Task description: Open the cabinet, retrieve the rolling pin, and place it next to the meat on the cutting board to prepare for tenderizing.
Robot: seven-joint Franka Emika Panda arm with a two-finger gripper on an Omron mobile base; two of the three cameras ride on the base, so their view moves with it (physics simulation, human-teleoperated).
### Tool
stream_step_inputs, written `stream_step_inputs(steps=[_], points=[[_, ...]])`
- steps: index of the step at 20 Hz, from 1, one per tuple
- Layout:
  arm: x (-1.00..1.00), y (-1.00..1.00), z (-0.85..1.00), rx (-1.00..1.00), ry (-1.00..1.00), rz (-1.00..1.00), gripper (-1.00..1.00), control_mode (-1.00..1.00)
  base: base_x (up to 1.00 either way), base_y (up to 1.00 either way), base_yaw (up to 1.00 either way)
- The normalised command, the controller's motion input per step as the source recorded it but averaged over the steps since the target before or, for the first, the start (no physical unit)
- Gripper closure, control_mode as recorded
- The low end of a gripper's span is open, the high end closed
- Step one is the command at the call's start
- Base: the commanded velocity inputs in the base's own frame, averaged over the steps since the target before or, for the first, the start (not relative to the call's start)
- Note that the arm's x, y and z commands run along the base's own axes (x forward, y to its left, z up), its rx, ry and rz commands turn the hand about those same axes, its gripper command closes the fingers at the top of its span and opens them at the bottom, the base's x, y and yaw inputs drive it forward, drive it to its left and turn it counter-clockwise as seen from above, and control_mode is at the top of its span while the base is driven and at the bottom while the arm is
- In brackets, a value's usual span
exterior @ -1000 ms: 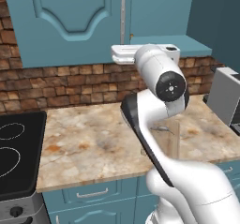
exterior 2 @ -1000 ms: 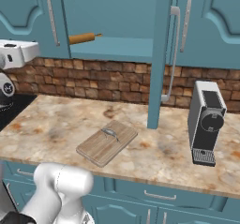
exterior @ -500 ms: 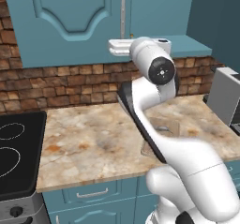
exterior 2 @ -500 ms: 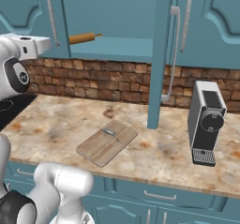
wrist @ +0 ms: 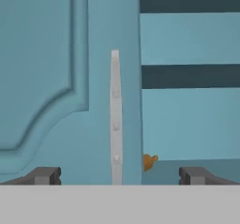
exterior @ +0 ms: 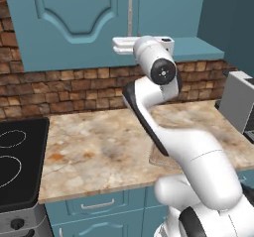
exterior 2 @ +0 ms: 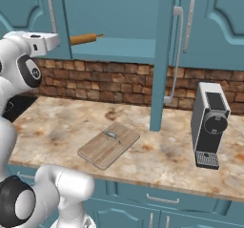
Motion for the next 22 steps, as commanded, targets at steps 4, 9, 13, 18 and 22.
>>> stream_step_inputs(steps=[4, 9, 13, 18, 22], points=[[0.43, 0.03, 0.00, 0.00, -0.01, 0.00, -1.00, -1.00, 0.00, 0.00, 0.00], [0.44, 0.05, -0.03, 0.00, 0.00, 0.00, -1.00, -1.00, 0.00, 0.00, 0.00], [0.44, 0.02, -0.03, 0.00, 0.00, 0.00, -1.00, -1.00, 0.00, 0.00, 0.00], [0.46, 0.01, -0.02, 0.00, 0.00, 0.00, -1.00, -1.00, 0.00, 0.00, 0.00], [0.50, 0.03, -0.03, 0.00, 0.00, 0.00, -1.00, -1.00, 0.00, 0.00, 0.00]])
